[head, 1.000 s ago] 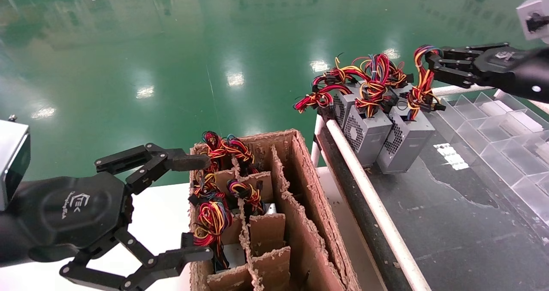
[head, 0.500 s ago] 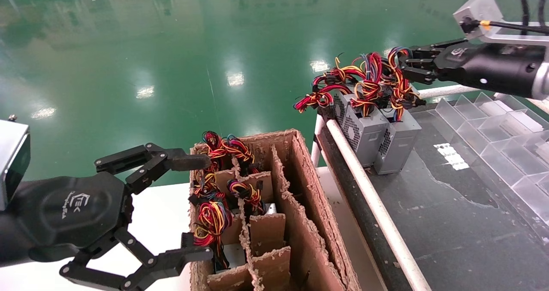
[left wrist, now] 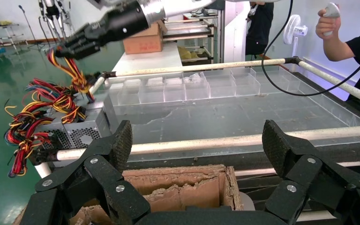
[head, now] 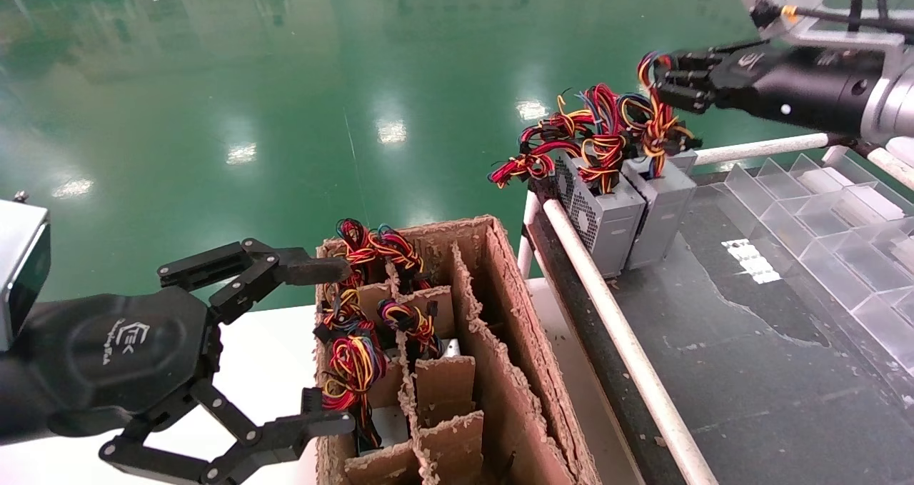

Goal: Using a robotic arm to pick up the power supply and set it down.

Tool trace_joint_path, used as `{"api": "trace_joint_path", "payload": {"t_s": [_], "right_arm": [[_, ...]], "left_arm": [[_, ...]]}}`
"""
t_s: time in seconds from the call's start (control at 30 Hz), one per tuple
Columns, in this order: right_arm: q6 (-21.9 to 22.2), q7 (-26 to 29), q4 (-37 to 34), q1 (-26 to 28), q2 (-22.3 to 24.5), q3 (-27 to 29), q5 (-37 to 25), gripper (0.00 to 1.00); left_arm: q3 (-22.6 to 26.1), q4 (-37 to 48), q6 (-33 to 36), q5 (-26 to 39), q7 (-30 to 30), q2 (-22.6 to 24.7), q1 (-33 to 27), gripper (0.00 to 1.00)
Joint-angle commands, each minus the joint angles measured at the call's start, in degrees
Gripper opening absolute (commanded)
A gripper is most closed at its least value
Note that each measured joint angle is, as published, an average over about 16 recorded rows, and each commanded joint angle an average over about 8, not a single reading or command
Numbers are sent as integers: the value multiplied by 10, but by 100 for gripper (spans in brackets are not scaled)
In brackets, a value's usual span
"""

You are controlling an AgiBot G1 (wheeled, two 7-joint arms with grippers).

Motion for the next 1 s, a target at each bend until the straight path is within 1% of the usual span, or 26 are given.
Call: {"api": "trace_joint_path", "payload": {"t_s": [0.03, 0.23, 0.27, 0.3, 0.47, 0.83, 1.0], "right_arm": [[-4, -1, -3, -3, -1, -1, -1, 12], [-16, -4, -5, -6, 2, -1, -2, 87], [-18, -5, -5, -6, 3, -1, -2, 97], [-20, -6, -5, -6, 4, -1, -2, 100], [-27, -6, -5, -4, 6, -4, -5, 100], [-17, -16, -5, -2, 8, -8, -12, 100], [-29, -13, -6, 3, 12, -7, -10, 100]], "left_arm": [[0, 0, 0, 0, 0, 0, 0, 100], [0, 0, 0, 0, 0, 0, 0, 100], [0, 0, 0, 0, 0, 0, 0, 100], [0, 0, 0, 0, 0, 0, 0, 100], [0, 0, 0, 0, 0, 0, 0, 100], [0, 0, 0, 0, 0, 0, 0, 100], [0, 0, 0, 0, 0, 0, 0, 100]]}}
